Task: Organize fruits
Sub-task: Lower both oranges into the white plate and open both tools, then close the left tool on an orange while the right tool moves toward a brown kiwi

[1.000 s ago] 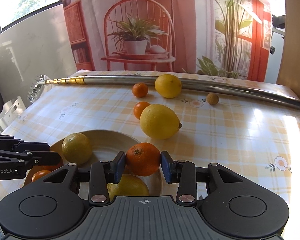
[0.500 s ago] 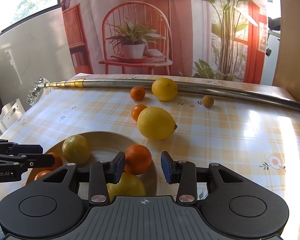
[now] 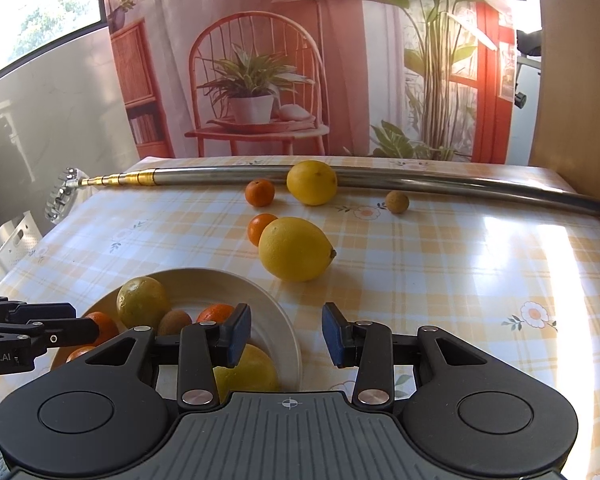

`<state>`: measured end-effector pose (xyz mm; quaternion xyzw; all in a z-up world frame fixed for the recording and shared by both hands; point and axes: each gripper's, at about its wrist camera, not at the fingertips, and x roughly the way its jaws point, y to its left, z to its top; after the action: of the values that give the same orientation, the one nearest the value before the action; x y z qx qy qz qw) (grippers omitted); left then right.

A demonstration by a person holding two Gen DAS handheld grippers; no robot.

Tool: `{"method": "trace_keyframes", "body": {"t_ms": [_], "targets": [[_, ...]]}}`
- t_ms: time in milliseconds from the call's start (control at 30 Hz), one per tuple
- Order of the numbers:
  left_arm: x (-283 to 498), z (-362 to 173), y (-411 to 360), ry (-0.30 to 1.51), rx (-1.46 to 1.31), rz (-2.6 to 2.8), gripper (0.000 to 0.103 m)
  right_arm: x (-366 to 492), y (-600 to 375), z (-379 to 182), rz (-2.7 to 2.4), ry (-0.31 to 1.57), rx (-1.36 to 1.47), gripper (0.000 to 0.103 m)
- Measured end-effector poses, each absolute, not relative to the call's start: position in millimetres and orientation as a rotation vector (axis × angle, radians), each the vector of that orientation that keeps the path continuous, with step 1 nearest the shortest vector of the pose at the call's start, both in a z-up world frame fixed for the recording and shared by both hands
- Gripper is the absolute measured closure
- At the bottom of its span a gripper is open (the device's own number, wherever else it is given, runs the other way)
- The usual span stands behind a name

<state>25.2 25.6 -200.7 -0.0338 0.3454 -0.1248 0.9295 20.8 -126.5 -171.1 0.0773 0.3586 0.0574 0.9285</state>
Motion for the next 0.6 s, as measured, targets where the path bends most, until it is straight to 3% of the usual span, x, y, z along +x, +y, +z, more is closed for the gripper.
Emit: {"method": "trace_keyframes", "body": {"t_ms": [600], "targets": [[44, -178, 38, 0.662, -0.072, -0.239, 0.06, 27, -135, -164, 0.092, 0.71, 0.163, 0.067]]}}
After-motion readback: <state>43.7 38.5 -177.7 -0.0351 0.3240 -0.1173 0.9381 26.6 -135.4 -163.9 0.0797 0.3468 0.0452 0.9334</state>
